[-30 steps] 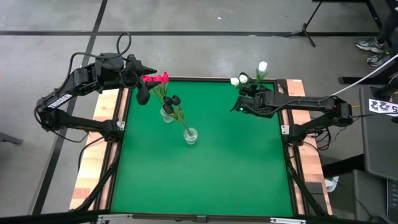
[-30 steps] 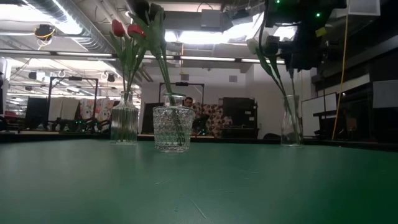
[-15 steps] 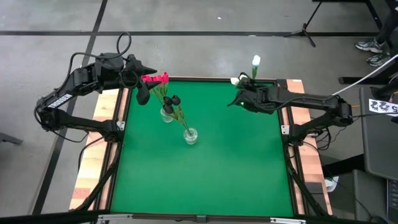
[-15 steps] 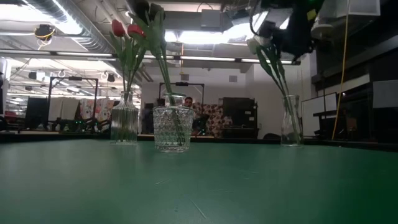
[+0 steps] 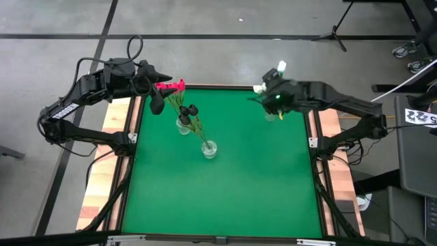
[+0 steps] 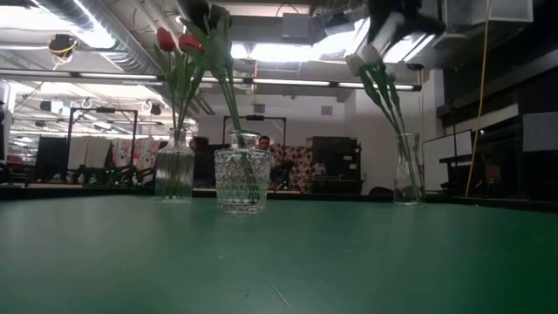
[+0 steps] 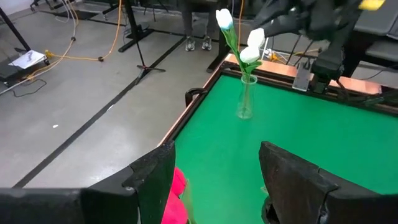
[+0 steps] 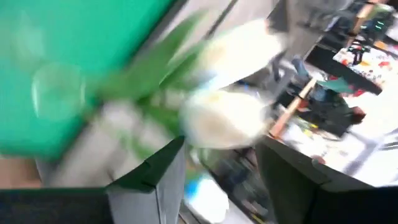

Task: Sort flowers into vase by color
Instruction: Return to Home Position

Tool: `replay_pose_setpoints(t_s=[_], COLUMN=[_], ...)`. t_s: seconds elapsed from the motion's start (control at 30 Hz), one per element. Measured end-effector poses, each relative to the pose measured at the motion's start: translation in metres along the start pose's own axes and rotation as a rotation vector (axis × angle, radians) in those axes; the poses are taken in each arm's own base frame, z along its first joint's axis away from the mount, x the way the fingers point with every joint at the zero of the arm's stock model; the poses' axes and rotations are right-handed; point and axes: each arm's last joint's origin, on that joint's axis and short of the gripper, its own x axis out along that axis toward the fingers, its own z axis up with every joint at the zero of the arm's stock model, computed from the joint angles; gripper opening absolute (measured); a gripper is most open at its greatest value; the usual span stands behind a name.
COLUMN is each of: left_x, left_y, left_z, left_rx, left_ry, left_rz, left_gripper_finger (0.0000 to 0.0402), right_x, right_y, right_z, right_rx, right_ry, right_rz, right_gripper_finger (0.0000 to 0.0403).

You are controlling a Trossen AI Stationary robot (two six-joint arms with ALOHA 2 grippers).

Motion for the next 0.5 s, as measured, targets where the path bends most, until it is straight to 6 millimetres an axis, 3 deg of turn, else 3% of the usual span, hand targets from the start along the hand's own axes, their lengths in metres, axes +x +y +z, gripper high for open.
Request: replay_pose_setpoints(t_s=[0.23,0.33,0.5], left_x=[0.000,0.000,0.000], left_y=[0.000,0.000,-0.004], left_z=[0.001,0.000,0.007], left_rx=[-0.117,-0.105,-0.086], left_ry=[-0.012,-0.005,-0.064], left_rz=[-0.001,0.000,-0.090], left_gripper_finger=[0.0230,0.0230,0.0230], right_x=[-0.048,-0.065,-0.082], right_y=[-0.037,-0.044,-0.055], right_z=[-0.024,-0.033,-0.037], right_rx=[0.638,0.743,0.744], right_ry=[-0.412,-0.563,-0.836], right_rz=[-0.004,0.044,0.057], right_gripper_finger=[0.0193,0.0193,0.0193])
